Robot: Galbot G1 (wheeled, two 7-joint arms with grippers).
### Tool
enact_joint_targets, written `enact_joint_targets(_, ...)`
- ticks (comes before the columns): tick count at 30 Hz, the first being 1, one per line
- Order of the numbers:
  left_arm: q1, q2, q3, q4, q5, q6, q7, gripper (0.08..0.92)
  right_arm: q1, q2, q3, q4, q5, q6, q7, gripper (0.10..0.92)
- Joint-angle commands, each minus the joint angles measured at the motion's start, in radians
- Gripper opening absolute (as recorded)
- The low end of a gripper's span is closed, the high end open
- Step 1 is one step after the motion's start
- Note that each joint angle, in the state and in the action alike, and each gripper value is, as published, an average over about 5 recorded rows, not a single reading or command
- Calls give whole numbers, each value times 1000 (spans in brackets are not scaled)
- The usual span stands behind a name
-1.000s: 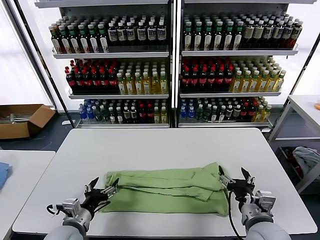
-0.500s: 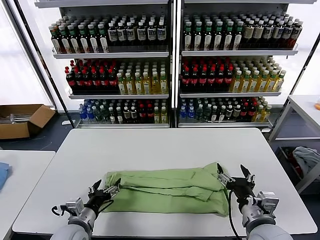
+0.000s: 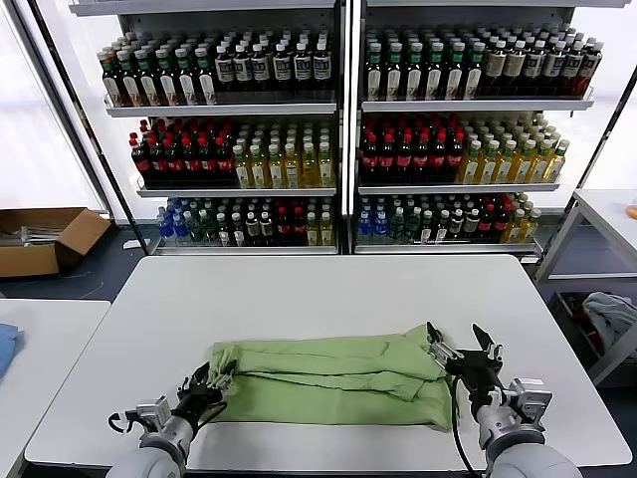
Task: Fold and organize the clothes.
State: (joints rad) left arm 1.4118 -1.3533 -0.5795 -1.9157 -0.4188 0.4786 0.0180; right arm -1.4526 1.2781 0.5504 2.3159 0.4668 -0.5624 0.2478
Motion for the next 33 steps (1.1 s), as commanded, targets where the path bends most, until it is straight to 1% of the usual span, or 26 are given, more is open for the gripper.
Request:
enact_joint_targets(1,0,-5,0,18,3,1,3,506,3,0,1,2,7,0,0,823)
enact_joint_targets(13,14,-5,-16,28,51,-59,38,160,19,-13,12,6,30,-5,3,823)
enact_joint_targets(16,21,13,-38,26,62,-103,29,110,26,-17,14,4,39,-7,5,823)
enact_joint_targets(19,29,54,-90,27,110,-192,14,105,34,-18,13,4,45,-10,7,823)
enact_joint_targets(22,42,140,-181,11,104,-230,3,105,43,-19,7,2,50,-13,8,823)
enact_joint_targets(26,76,322,-343,12,25,-231,6,105,56,-19,0,-4,60,-15,11,823)
enact_joint_targets(29,115,433,-476,52,-11,-244,27,105,62,-19,-4,-5,64,-15,11,823)
enact_joint_targets(33,145,543,-600,145,-26,-259,57,105,60,-20,-8,-5,65,-15,10,823)
